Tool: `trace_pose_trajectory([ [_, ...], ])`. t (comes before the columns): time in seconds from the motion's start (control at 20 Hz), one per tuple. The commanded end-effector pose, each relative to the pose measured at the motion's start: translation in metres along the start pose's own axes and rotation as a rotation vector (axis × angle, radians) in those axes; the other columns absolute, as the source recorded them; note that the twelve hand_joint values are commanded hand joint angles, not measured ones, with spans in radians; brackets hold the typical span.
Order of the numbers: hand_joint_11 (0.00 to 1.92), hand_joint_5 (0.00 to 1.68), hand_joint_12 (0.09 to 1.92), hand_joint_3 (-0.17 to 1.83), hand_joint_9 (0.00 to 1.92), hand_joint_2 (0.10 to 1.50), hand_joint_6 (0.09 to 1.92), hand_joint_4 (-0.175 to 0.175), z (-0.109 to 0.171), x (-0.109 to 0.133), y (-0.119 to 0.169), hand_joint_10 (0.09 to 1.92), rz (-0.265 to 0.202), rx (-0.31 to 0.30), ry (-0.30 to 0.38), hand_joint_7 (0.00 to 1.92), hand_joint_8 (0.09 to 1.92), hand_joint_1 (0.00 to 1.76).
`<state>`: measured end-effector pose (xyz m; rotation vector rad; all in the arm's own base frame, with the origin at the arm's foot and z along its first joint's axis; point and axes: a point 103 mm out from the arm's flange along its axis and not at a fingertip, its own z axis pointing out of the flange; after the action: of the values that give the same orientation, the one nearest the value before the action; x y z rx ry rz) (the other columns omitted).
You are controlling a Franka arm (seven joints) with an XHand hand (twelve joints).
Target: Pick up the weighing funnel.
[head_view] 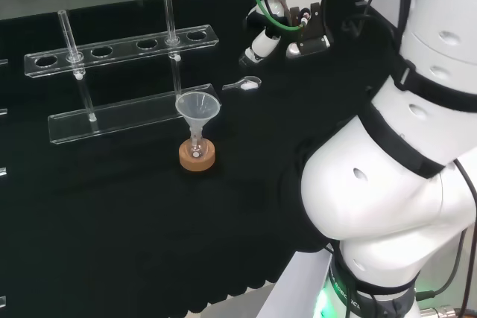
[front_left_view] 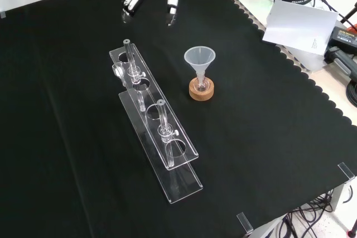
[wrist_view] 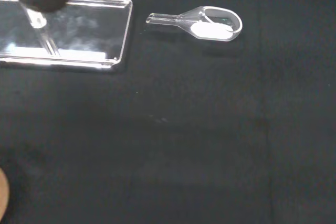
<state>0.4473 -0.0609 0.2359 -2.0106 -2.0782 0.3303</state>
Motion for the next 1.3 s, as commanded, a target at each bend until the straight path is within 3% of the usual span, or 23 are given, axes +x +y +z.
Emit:
trace_pose_trajectory([
  [0.05, 0.34, 0.45, 1.34, 0.2, 0.57, 0.75, 0.09, -0.046, 0.018, -0.018, 0.055, 0.6, -0.012, 0.012, 0.03, 0.31, 0.67, 0.8],
  [0.55, 0.37, 0.5, 1.33, 0.27, 0.62, 0.72, 0.09, -0.035, 0.048, -0.028, 0.086, 0.58, 0.028, 0.052, 0.039, 0.35, 0.67, 0.82],
  [0.95, 0.37, 0.51, 1.32, 0.36, 0.64, 0.67, 0.09, -0.03, 0.068, -0.03, 0.104, 0.55, 0.024, 0.081, 0.038, 0.36, 0.66, 0.84],
  [1.3, 0.37, 0.52, 1.32, 0.44, 0.65, 0.63, 0.09, -0.03, 0.081, -0.024, 0.116, 0.54, 0.015, 0.107, -0.003, 0.36, 0.66, 0.85],
])
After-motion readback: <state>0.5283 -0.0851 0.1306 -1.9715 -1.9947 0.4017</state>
